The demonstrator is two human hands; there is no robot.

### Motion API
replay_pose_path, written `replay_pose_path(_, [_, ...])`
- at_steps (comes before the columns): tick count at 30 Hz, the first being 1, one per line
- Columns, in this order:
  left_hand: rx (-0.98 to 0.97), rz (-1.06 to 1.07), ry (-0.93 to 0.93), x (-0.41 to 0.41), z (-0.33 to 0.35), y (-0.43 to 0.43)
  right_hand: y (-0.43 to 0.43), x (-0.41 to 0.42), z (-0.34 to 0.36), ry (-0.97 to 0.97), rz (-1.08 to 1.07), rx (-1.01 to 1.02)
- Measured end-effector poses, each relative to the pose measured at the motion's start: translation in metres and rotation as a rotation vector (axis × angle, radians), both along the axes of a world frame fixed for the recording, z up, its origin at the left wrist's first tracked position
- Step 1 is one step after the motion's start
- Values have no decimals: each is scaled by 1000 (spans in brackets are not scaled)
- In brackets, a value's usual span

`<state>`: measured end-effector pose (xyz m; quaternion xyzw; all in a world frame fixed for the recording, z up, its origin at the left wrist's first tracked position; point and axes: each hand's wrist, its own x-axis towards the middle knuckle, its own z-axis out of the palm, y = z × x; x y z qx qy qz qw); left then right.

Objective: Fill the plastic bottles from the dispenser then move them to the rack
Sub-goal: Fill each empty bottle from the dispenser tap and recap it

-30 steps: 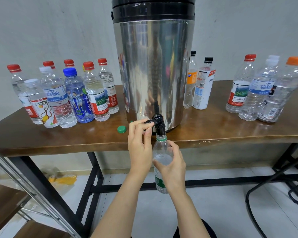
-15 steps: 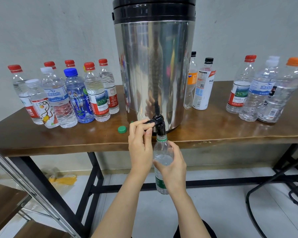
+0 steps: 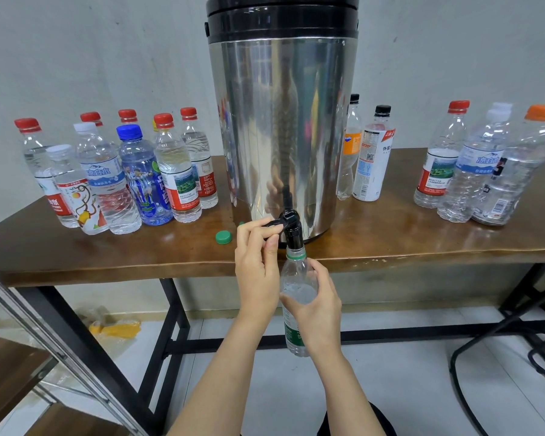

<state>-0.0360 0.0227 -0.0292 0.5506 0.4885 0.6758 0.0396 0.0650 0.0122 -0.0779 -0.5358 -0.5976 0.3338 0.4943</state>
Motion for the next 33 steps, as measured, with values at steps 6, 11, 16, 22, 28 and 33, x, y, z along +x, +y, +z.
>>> replay_pose_path(6, [-2, 2, 2, 0, 1, 1, 0, 1, 0, 2, -1, 4])
replay_pose_path(11, [-9, 5, 1, 0, 0, 0, 0, 0, 0, 6, 3, 4])
replay_pose_path(16, [-4, 4, 4, 0, 0, 0, 1, 1, -1, 0, 0, 7])
replay_pose_path(22, [0, 6, 5, 0, 1, 1, 1, 1, 0, 6, 9, 1])
replay_pose_path(28, [8, 8, 5, 0, 1, 1, 3, 1, -1, -1, 4, 3])
replay_pose_path(33, [7, 5, 4, 0, 1, 0, 3, 2, -1, 6, 8, 12])
